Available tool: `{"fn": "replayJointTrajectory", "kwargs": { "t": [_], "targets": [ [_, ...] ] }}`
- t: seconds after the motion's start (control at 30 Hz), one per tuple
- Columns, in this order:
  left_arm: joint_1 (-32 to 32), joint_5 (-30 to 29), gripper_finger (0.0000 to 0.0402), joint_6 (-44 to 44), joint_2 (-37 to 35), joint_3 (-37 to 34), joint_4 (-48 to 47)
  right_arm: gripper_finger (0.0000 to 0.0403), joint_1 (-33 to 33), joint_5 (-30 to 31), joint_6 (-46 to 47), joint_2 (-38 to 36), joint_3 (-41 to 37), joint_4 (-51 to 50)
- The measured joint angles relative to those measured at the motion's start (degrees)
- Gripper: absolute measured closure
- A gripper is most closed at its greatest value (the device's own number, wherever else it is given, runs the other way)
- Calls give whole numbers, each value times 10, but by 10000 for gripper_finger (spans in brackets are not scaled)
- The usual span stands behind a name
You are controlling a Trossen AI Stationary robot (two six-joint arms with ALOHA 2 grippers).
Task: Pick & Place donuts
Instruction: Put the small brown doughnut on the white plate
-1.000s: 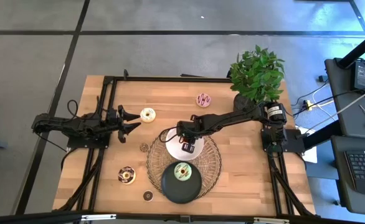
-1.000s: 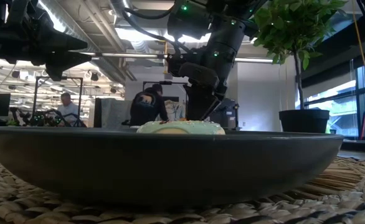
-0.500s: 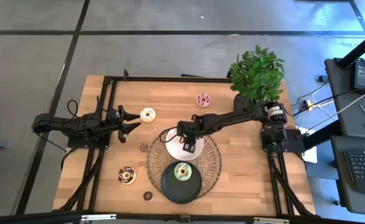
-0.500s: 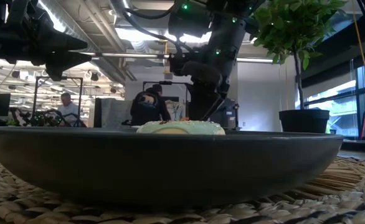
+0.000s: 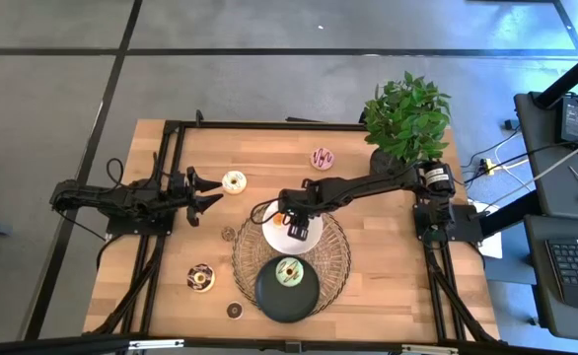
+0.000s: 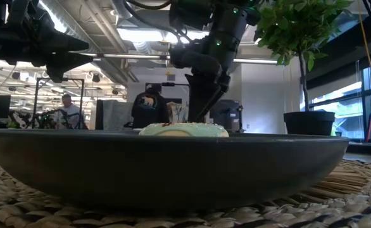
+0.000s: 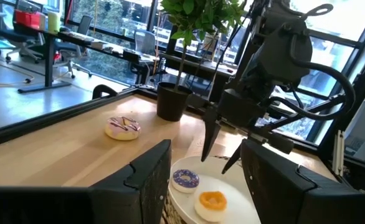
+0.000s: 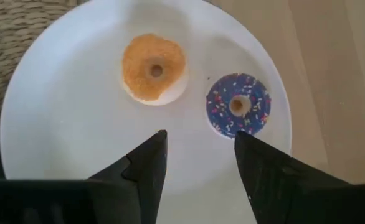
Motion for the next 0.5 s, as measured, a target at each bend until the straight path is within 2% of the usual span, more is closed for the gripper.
{"fn": "replayJointTrajectory", "kwargs": {
  "t": [0.3,0.5],
  "targets": [
    [0,0,213,-39,0,0,0,214,1,-2,-6,0,0,29],
    [0,0,214,-39,0,0,0,214,32,3,-30,-24,-1,-31]
  ]
}}
